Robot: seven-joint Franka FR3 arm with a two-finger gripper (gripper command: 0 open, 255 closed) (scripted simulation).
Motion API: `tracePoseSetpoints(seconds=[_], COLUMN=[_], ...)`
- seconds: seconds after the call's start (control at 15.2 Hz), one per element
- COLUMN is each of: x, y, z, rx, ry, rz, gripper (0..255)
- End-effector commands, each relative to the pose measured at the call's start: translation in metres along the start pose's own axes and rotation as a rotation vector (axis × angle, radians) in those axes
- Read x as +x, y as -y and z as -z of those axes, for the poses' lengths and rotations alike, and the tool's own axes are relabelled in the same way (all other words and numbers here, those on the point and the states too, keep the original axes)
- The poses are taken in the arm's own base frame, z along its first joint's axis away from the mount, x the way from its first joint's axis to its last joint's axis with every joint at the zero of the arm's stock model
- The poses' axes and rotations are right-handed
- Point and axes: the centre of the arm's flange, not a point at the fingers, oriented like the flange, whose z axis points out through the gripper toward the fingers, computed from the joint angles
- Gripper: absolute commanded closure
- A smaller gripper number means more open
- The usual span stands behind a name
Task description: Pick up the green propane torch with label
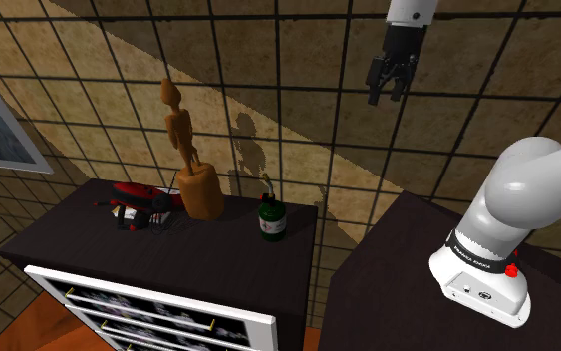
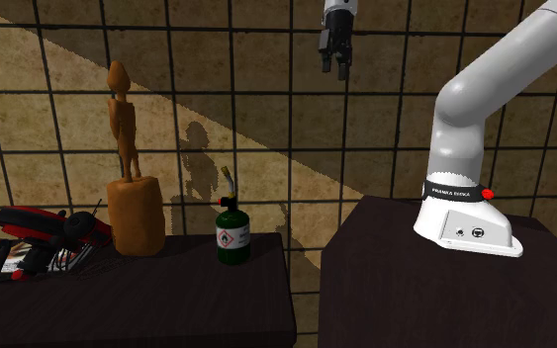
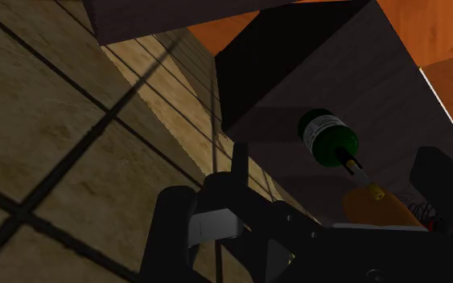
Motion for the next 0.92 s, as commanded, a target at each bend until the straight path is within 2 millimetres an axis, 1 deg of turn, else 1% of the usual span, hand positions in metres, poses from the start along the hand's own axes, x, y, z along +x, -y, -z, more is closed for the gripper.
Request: tracePoseSetpoints(seconds=[0.0,0.86], x=[0.0,0.055], y=[0.0,0.057], z=[0.0,-0.146], rx=[0.0,-0.014], ry=[0.0,-0.114], rz=[0.0,0.141], gripper=[0,0])
